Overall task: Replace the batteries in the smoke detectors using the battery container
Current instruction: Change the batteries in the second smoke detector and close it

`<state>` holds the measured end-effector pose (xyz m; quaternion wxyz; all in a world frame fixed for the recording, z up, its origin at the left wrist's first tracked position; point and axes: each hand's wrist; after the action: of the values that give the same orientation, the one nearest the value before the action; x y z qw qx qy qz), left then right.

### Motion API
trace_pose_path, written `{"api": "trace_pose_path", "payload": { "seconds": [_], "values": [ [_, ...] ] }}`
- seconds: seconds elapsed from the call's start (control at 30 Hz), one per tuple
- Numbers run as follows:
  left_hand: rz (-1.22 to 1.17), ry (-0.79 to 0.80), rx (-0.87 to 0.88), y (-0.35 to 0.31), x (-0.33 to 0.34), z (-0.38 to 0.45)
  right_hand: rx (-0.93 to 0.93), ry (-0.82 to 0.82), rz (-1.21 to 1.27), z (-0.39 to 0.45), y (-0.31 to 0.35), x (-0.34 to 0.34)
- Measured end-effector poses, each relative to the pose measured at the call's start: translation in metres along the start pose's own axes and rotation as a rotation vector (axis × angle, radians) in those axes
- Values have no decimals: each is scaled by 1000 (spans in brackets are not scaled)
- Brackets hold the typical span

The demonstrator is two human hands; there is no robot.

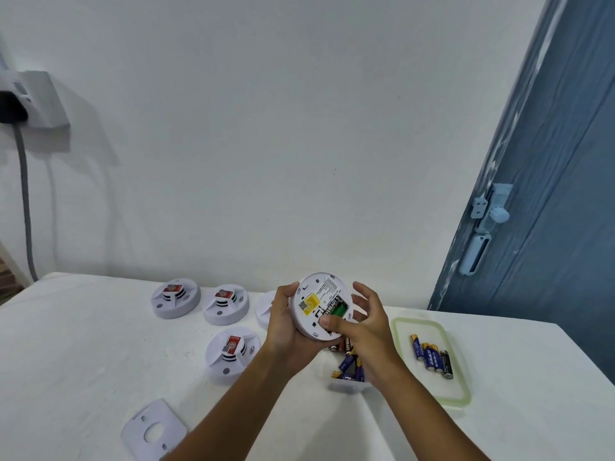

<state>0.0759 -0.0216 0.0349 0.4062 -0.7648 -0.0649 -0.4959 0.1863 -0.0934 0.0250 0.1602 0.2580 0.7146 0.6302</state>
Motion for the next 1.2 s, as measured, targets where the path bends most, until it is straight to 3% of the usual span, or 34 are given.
{"api": "trace_pose_path", "payload": {
  "seconds": [0.2, 0.3, 0.4, 1.0, 1.2],
  "values": [
    [11, -4, -18, -3, -1, -9, 41, 113, -43, -10, 6, 2],
    [10, -21, -19, -2, -3, -13, 125, 263, 122, -10, 15, -3],
    [15, -35, -14, -3, -5, -15, 150, 323, 121, -11, 20, -8],
    [73, -50, 3, -5, -6, -14, 52, 193, -36, -16, 17, -8],
    [88, -44, -9, -4, -9, -14, 132, 272, 24, -16, 20, -12]
  ]
}}
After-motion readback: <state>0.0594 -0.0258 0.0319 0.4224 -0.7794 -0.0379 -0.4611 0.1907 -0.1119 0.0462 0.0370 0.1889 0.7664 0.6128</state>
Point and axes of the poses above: each hand's wrist, its own z-axis towards the middle knuckle, its own x-axis out of the palm, y = z × x, and after that the axes turned 7 degrees about x, right-handed
